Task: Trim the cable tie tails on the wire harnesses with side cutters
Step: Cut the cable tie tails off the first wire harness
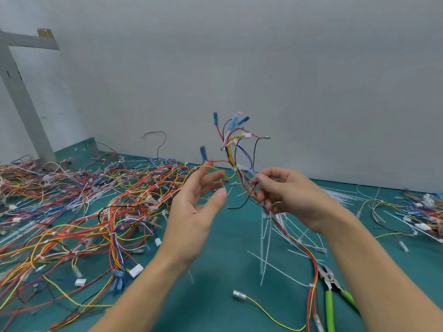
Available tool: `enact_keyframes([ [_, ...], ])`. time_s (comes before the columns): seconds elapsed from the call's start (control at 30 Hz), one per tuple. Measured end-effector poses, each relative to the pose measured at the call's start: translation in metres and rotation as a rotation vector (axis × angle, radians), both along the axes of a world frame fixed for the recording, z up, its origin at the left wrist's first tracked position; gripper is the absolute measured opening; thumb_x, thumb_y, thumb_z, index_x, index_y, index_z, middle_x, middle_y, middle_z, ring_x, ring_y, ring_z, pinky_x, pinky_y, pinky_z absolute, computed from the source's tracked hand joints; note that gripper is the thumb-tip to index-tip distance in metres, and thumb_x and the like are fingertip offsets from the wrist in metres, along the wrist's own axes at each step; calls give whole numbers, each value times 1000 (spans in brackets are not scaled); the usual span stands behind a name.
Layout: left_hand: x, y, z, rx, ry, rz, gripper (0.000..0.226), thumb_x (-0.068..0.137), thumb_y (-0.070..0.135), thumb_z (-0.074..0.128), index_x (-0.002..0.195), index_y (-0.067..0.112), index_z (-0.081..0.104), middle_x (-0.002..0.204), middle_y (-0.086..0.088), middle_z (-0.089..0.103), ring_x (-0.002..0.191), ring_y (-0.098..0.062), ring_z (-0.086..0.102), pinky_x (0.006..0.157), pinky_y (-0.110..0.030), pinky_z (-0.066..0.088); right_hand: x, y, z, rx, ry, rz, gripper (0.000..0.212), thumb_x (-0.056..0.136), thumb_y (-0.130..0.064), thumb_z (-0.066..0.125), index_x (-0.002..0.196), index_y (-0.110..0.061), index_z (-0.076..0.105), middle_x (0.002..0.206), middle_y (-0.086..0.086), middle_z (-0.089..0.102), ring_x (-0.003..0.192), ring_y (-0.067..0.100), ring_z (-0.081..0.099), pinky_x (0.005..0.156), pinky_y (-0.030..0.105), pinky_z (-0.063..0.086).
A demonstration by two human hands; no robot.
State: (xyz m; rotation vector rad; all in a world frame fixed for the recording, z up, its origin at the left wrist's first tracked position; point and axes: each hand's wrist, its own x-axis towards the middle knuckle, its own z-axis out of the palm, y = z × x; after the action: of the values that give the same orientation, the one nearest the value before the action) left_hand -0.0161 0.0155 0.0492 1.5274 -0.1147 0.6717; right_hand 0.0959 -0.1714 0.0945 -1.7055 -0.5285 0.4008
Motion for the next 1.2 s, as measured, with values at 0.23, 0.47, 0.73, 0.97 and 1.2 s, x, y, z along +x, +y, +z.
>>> enact_keyframes([
  [0.23, 1, 5, 7, -337, 43, 23, 68, 97, 39, 67, 156, 41, 33, 147, 12, 58, 128, -2, 59, 106, -47, 50, 18, -28, 4, 51, 80, -75, 12, 105, -22, 58, 97, -16, 65, 70, 4, 65, 53, 13, 54, 55, 24, 43],
  [0.47, 1, 8, 11, -483, 27, -39, 23, 105, 32, 50, 120, 27, 66, 130, -3, 71, 124, -24, 66, 96, -51, 52, 23, -33, -2, 23, 52, -117, 12, 105, -17, 58, 99, -12, 67, 74, 7, 66, 59, 17, 61, 55, 25, 49],
  [0.73, -1, 4, 13, -311, -29, 2, 21, 102, 36, 54, 119, 25, 59, 122, -5, 75, 109, -28, 72, 70, -28, 56, 28, -33, -13, -7, 67, -163, 10, 105, -9, 58, 102, -6, 66, 74, 8, 67, 63, 20, 63, 63, 31, 55],
  [0.97, -1, 3, 15, -145, -90, 56, 19, 103, 39, 53, 117, 32, 65, 125, 0, 74, 110, -25, 71, 69, -28, 56, 34, -33, -21, -19, 97, -212, 13, 104, -7, 58, 109, -2, 68, 73, 7, 70, 63, 18, 64, 63, 30, 55],
  [1.2, -1, 3, 12, -63, -113, 99, 20, 104, 40, 53, 109, 33, 72, 118, 1, 76, 110, -23, 71, 69, -28, 58, 32, -26, -27, -14, 115, -214, 14, 103, -4, 59, 113, 1, 68, 74, 9, 71, 62, 18, 65, 64, 30, 56],
])
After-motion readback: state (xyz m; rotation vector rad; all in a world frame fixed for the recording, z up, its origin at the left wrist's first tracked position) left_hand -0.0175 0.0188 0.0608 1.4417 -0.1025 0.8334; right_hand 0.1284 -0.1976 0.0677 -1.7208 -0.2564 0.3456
